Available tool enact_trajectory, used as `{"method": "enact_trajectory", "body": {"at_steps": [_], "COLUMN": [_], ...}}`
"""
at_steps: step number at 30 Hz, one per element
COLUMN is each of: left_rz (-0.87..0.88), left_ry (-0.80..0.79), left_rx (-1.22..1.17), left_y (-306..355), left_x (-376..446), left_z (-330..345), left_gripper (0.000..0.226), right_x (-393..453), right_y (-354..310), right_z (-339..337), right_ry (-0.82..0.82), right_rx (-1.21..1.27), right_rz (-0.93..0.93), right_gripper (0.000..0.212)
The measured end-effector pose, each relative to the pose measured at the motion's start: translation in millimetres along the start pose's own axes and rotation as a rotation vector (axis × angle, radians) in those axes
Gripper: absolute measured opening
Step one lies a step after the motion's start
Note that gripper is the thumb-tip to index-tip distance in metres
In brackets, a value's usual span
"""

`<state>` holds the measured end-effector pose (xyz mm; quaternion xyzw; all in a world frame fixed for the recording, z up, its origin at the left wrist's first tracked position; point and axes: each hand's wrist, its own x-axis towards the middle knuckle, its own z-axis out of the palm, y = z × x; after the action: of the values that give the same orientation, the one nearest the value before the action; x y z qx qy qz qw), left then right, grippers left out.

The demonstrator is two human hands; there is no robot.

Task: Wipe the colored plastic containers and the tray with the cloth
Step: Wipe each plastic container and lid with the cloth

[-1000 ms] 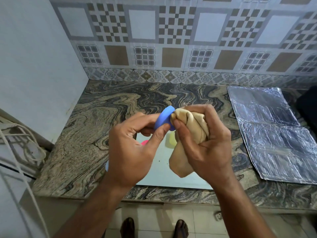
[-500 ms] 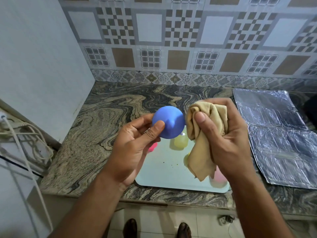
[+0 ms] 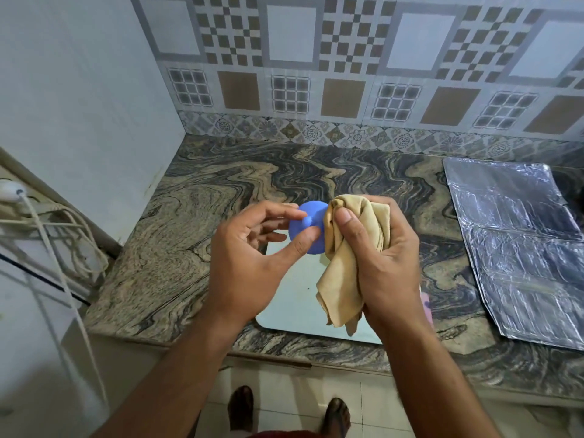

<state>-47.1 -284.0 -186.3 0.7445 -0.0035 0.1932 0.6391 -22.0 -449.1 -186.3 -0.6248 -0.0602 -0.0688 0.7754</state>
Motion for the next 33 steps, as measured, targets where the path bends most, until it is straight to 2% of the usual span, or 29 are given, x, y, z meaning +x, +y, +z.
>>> {"method": "enact_trajectory", "body": {"at_steps": [3,5,9,13,20,33], "left_rz": [-0.053,-0.067,-0.158,-0.281,-0.381,-0.359], "left_ry": [0.056,0.107,0.174,0.217,0.134,0.039], "left_rx": [-0.075,-0.043,0.146,0.36,0.539,0.668], "left_y": [-6,-13,-52,-108,-162,-166], "left_x": [-2,-3,-13,-33,-55,-49], "left_z": [-8,-20,-71,-108,-107,-102], "left_gripper": [0.019,0.016,0.014,0.016,0.02,0.016], "right_x": [-2,-1,-3,-13,-19,-17], "right_y": [3,6,18,30,40,46], "right_z": [3,0,-5,-3,2,-8], "right_ry": [-0.041,-0.01,0.017,-0.028,-0.059,-0.044], "right_rx": [-0.034,-0.083,-0.124,-0.162,-0.178,-0.177], "right_rz": [0.028,0.035,0.085,0.118,0.156,0.176], "right_gripper": [0.014,0.015,0.017,0.009,0.01,0.011]}}
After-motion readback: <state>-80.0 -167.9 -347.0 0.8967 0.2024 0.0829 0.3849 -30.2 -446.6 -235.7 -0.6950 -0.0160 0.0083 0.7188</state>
